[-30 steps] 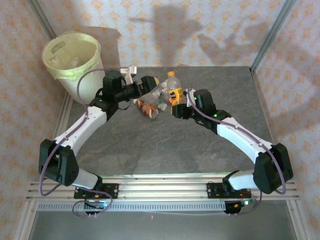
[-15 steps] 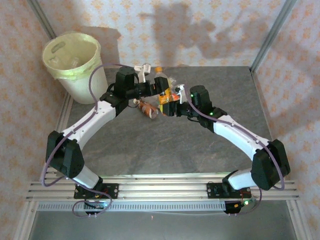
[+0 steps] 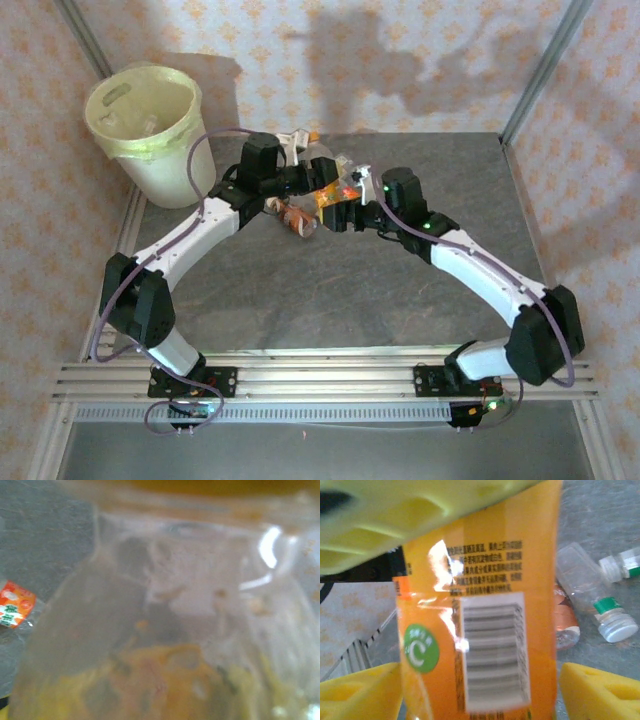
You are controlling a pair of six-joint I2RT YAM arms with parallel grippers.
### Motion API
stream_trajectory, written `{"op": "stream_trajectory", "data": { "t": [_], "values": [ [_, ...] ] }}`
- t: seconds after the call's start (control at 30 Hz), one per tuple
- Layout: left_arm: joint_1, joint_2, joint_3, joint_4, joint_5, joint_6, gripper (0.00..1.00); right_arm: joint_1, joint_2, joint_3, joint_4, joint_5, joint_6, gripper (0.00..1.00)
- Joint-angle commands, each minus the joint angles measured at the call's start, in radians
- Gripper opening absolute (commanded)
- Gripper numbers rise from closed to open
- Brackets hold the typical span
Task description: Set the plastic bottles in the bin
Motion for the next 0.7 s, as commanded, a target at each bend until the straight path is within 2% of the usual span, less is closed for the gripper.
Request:
{"op": "stream_trajectory", "data": {
  "t": [0.0,0.1,0.27,0.4,0.5,0.67],
  "values": [
    [0.005,-0.035,0.002,-0.028,-0.060,-0.002,0.58,0.000,-0.109,-0.050,0.044,0.145,-0.053,0.99],
    [0.010,-0.053,-0.004,-0.032,-0.095,0.001,0.56,-0.003,-0.163,-0.074,0.031,0.287,-0.070,0.99],
    [0.019,-0.116,-0.015,-0.083,-0.189,0.039,0.56,-0.045,-0.276,-0.167,0.110,0.556,0.013,0.99],
    [0.032,-0.168,-0.020,-0.152,-0.254,0.076,0.55,-0.094,-0.334,-0.237,0.154,0.690,0.097,0.99],
    [0.048,-0.205,-0.023,-0.212,-0.303,0.095,0.55,-0.113,-0.350,-0.262,0.141,0.748,0.127,0.99],
    [0.090,-0.263,-0.022,-0.279,-0.386,0.135,0.55,-0.116,-0.337,-0.263,0.093,0.761,0.133,0.99]
  ]
}}
